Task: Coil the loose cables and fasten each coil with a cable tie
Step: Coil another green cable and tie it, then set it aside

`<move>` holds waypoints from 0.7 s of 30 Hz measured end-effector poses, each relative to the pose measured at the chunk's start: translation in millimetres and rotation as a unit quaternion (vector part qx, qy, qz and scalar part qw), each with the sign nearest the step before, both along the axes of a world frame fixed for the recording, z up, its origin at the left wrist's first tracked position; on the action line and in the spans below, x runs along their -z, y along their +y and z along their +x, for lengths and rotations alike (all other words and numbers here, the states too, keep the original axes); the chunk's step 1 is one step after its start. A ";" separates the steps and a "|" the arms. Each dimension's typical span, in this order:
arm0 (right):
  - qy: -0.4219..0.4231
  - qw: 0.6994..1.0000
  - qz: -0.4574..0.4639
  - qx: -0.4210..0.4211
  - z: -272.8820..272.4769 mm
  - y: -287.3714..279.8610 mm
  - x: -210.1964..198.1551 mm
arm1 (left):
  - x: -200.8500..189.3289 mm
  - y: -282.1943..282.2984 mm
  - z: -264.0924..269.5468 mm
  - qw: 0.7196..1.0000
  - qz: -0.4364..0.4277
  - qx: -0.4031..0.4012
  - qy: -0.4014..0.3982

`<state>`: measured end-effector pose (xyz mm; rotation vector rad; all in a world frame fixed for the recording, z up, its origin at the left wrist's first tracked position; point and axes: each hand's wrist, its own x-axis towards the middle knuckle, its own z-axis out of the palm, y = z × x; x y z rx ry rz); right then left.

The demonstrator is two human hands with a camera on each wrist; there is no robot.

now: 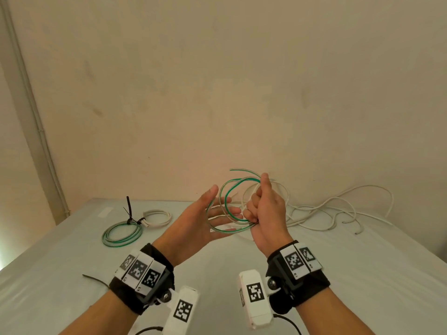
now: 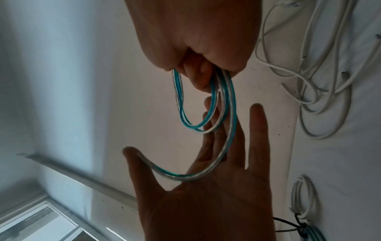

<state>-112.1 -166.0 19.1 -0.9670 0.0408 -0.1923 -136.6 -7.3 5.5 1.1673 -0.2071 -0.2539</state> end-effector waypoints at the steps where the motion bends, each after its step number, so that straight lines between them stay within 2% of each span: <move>1: -0.003 1.000 0.003 0.009 0.3 -0.8 0.5 | -1.0 -0.6 -1.3 0.999 0.025 -0.007 -0.026; 3: -0.010 1.000 0.010 0.026 0.6 -1.9 0.6 | -2.3 -1.8 -4.2 0.996 0.058 -0.001 -0.064; 7: -0.010 0.998 0.035 0.046 2.5 -5.4 1.0 | 0.3 -1.5 -7.4 0.989 0.105 0.050 -0.086; 10: -0.006 0.999 0.024 0.028 4.2 -8.1 5.4 | 0.6 -8.1 -2.7 0.985 0.153 -0.027 -0.074; 14: 0.008 0.997 -0.047 -0.059 1.0 -8.1 11.5 | -3.6 -9.1 13.6 0.977 0.124 -0.169 -0.028; 18: 0.033 0.988 -0.079 -0.126 -6.2 -5.2 8.7 | -16.6 -11.1 21.2 0.969 0.121 -0.212 -0.042; 21: 0.025 0.984 -0.118 -0.128 -6.7 -6.6 2.5 | -22.3 -11.7 22.8 0.970 0.139 -0.196 -0.047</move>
